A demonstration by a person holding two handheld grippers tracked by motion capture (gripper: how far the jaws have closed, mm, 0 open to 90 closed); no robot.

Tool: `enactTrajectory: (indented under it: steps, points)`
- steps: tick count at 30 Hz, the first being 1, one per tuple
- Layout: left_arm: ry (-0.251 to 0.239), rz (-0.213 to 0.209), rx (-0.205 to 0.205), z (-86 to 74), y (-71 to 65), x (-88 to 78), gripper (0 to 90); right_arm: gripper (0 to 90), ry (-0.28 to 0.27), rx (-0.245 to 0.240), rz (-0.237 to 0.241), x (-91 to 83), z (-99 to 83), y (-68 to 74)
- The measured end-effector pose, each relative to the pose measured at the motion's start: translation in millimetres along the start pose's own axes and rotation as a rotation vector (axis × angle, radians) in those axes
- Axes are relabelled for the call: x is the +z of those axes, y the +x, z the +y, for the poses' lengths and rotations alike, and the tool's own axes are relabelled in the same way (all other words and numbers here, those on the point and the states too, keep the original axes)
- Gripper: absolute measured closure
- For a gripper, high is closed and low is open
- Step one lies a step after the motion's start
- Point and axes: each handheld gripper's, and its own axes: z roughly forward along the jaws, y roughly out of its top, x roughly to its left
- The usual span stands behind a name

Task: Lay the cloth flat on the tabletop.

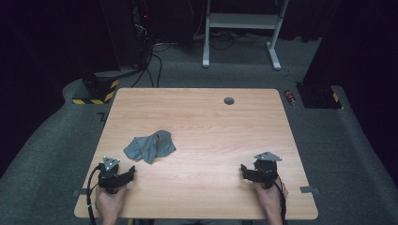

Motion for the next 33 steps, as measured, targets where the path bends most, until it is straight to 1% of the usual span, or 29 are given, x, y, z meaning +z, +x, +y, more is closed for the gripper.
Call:
enactTrajectory:
  steps: [14, 16, 23, 26, 28, 29, 33]
  points:
    - [0.0, -0.006, 0.002, 0.1, -0.9, 0.6, 25.7, 14.0, 0.002, -0.004, -0.005, 0.3, 0.2, -0.8]
    - [0.004, -0.012, 0.012, 0.3, -1.0, 0.9, 23.8, 13.6, 0.002, -0.002, -0.006, 0.4, 0.2, -0.8]
    - [0.011, -0.029, 0.019, 0.8, -1.3, 1.6, 20.3, 13.6, 0.003, -0.002, -0.006, 0.5, 0.3, -0.8]
    - [0.023, -0.032, 0.022, 2.1, -3.3, 3.3, 14.7, 13.6, 0.003, -0.002, -0.006, 0.5, 0.3, -0.8]
    - [0.022, -0.027, 0.021, 2.3, -3.9, 3.6, 14.3, 13.6, 0.003, -0.002, -0.006, 0.5, 0.3, -0.8]
    - [0.022, -0.021, 0.013, 2.5, -4.7, 3.9, 14.2, 13.6, 0.003, -0.002, -0.006, 0.5, 0.3, -0.8]
    - [0.021, -0.021, 0.012, 2.5, -4.7, 3.9, 14.2, 13.6, 0.003, -0.002, -0.006, 0.5, 0.3, -0.8]
